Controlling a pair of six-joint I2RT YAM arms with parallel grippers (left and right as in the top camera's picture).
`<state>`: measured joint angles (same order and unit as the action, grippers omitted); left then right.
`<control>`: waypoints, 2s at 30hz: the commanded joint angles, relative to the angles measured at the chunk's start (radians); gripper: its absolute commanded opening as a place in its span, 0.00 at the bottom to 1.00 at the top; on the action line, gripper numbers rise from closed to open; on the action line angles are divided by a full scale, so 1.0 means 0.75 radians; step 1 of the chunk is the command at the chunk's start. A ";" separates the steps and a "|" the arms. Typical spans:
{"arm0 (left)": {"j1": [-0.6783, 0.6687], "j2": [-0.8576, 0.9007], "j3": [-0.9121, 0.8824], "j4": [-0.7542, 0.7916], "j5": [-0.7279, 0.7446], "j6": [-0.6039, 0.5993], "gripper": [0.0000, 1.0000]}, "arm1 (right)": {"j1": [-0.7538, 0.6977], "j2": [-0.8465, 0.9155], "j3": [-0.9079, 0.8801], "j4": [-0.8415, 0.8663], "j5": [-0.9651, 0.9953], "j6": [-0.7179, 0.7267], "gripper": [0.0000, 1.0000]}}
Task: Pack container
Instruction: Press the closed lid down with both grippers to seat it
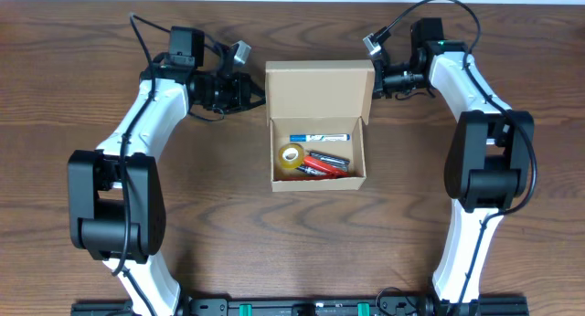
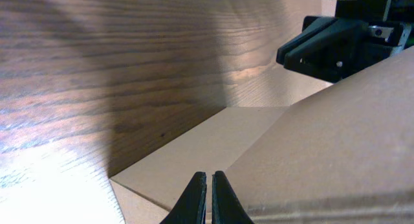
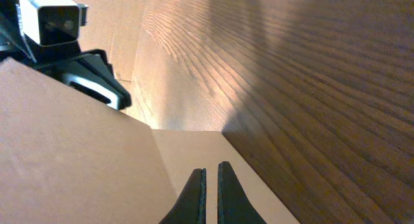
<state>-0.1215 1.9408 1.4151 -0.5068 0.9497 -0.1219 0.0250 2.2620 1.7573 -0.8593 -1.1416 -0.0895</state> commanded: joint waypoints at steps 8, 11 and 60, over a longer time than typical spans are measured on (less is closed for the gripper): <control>-0.055 -0.096 0.047 -0.098 -0.076 0.117 0.06 | 0.015 -0.202 0.023 -0.050 -0.009 -0.034 0.01; -0.071 -0.142 0.047 -0.174 -0.124 0.167 0.06 | 0.027 -0.217 0.023 -0.124 0.017 -0.075 0.01; -0.109 -0.661 -0.099 -0.706 -1.429 0.155 0.31 | 0.901 -0.927 -0.318 -0.392 1.749 0.728 0.01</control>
<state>-0.2039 1.5043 1.3945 -1.0481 -0.1310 -0.0036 0.6956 1.6188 1.5982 -1.1770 0.1547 0.4114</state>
